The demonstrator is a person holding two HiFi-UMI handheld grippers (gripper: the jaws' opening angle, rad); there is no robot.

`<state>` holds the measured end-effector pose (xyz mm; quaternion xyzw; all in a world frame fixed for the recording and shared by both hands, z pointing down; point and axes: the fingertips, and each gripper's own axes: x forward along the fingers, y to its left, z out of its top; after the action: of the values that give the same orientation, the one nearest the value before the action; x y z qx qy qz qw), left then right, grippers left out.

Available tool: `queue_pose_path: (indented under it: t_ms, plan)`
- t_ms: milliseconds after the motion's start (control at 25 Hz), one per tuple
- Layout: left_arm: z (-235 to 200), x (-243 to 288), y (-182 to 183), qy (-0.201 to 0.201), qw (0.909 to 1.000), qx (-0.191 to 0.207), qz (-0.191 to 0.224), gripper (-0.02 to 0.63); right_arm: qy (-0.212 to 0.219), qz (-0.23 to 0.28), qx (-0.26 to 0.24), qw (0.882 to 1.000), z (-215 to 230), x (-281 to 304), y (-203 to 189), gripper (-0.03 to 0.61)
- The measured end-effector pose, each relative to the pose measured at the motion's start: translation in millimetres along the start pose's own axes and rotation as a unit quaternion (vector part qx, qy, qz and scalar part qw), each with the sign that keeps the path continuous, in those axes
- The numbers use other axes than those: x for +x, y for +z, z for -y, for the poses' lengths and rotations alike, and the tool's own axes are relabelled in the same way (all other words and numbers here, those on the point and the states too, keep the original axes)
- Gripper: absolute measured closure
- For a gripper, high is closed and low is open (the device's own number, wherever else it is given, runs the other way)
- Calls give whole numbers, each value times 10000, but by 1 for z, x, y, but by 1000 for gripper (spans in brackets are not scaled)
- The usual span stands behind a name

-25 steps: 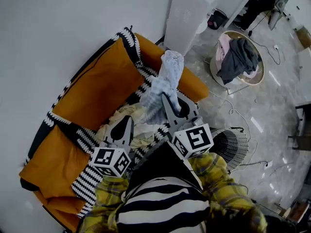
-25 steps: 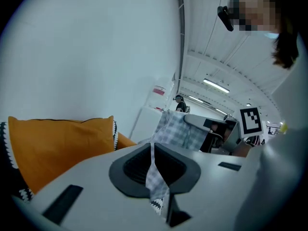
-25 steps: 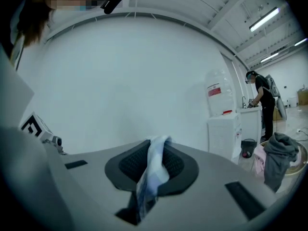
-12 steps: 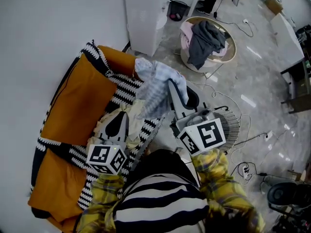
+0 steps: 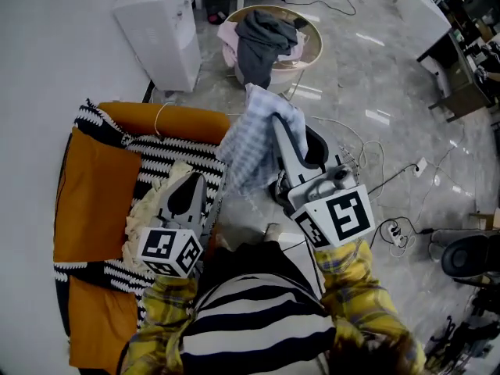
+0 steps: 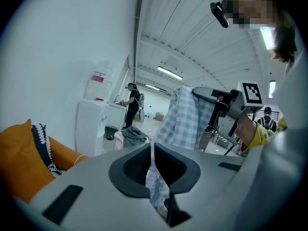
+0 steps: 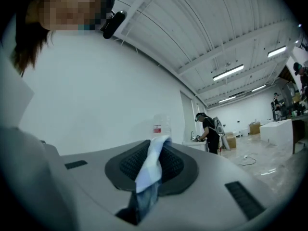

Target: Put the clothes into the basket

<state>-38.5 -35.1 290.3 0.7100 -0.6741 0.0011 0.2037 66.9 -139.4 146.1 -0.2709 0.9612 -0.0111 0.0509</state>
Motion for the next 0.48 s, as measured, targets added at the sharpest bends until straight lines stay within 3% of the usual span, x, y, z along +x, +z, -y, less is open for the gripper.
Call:
queue_pose_path:
  t_ms: [280,480]
  plan:
    - [71,59,-5,-676,9974,211,-145,578,-894,36,-168,9958,85,-74,12,522]
    - [120,99,-16,-1123,9927,300,-330,578,-1502,-217,-166,9883,141,-124,-3,522]
